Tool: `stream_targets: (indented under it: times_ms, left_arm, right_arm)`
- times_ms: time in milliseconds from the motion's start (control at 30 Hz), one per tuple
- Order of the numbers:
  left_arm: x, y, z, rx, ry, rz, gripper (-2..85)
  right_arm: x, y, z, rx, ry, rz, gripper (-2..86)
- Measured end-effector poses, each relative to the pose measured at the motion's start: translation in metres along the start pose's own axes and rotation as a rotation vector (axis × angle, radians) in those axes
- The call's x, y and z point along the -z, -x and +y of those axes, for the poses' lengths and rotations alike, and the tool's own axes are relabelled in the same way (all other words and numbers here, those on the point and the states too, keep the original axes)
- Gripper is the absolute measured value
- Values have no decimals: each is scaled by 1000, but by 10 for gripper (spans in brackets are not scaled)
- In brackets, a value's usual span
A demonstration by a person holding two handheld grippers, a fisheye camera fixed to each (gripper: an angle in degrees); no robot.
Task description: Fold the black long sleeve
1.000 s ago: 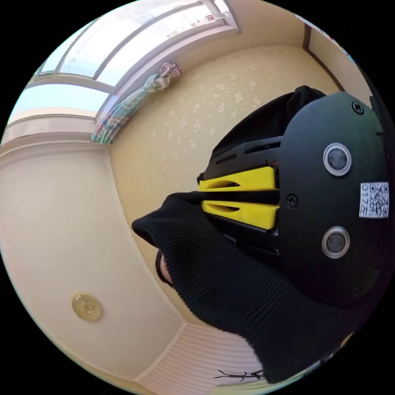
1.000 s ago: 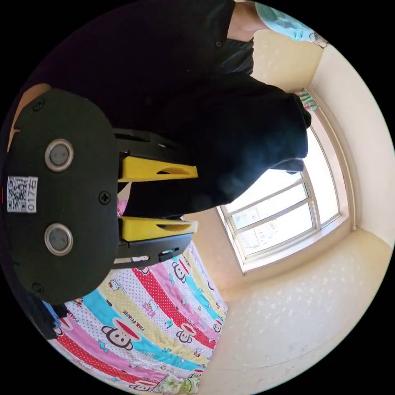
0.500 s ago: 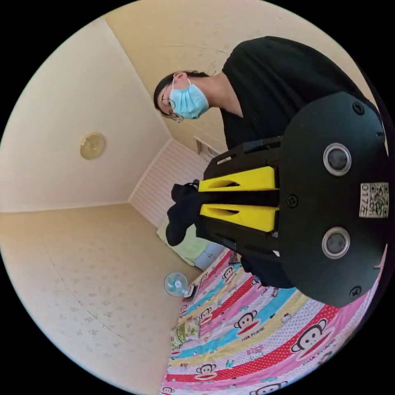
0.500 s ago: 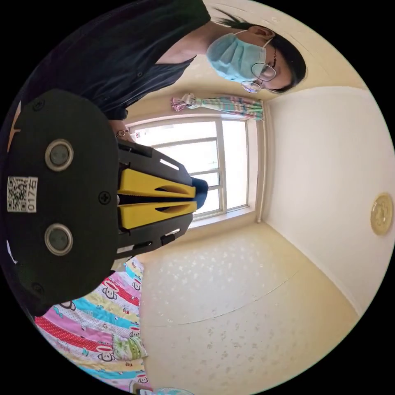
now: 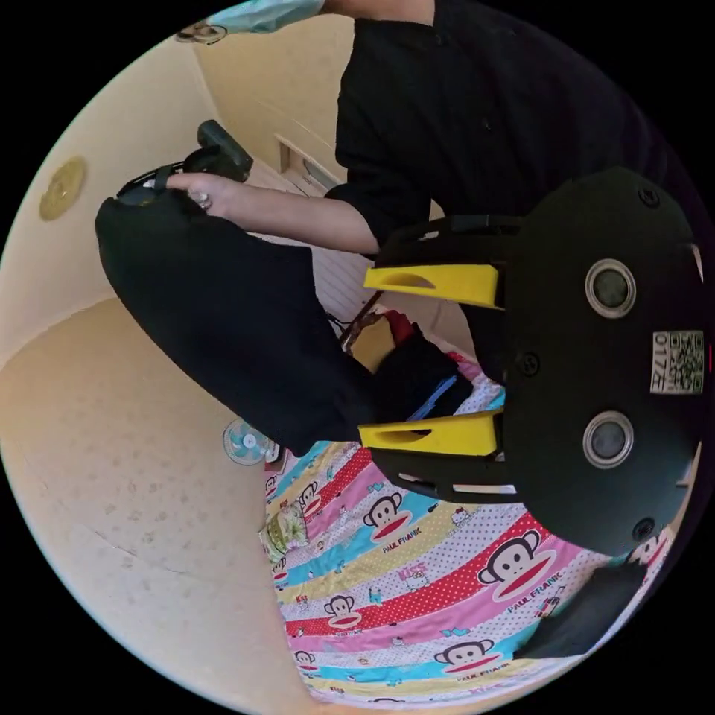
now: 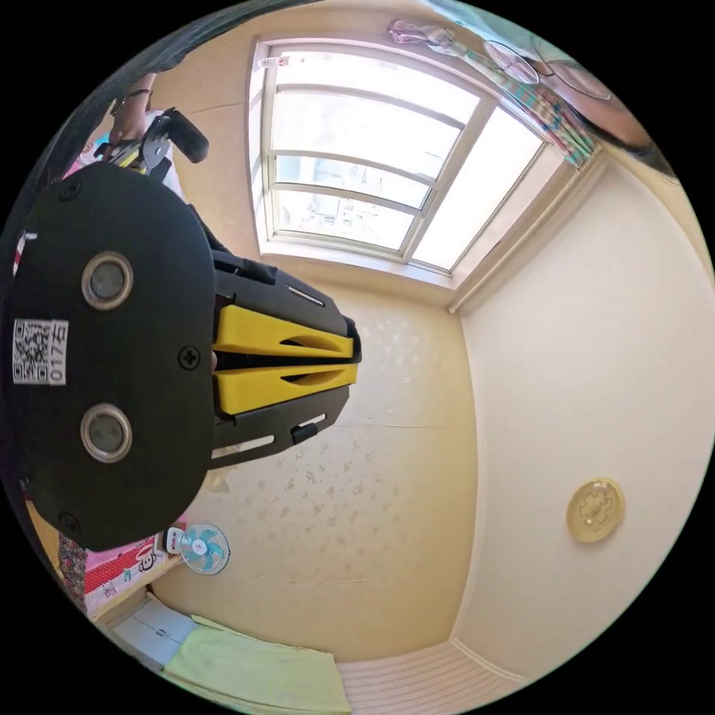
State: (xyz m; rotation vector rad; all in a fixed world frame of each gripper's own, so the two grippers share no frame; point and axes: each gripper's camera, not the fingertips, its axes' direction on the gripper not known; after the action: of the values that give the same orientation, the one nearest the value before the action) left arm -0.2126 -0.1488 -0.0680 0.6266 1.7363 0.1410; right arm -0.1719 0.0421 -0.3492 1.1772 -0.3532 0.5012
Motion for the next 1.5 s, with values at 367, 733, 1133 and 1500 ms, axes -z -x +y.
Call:
stream_targets:
  times_ms: [367, 733, 1133, 1500]
  left_arm:
    - [67, -45, -33, 39, -385, -245, 4]
    - [262, -91, -20, -167, -389, -185, -6]
    - [345, -20, -153, -164, -79, -362, 6]
    - [268, 331, -52, 687, 196, -519, 119]
  right_arm:
    - [-17, -1, 8, 132, 47, 224, 16]
    - [72, -92, 82, -234, 233, -498, 10]
    - [-150, -103, 89, 15, 580, -336, 16]
    - [-335, -127, 353, -144, 1258, -71, 67]
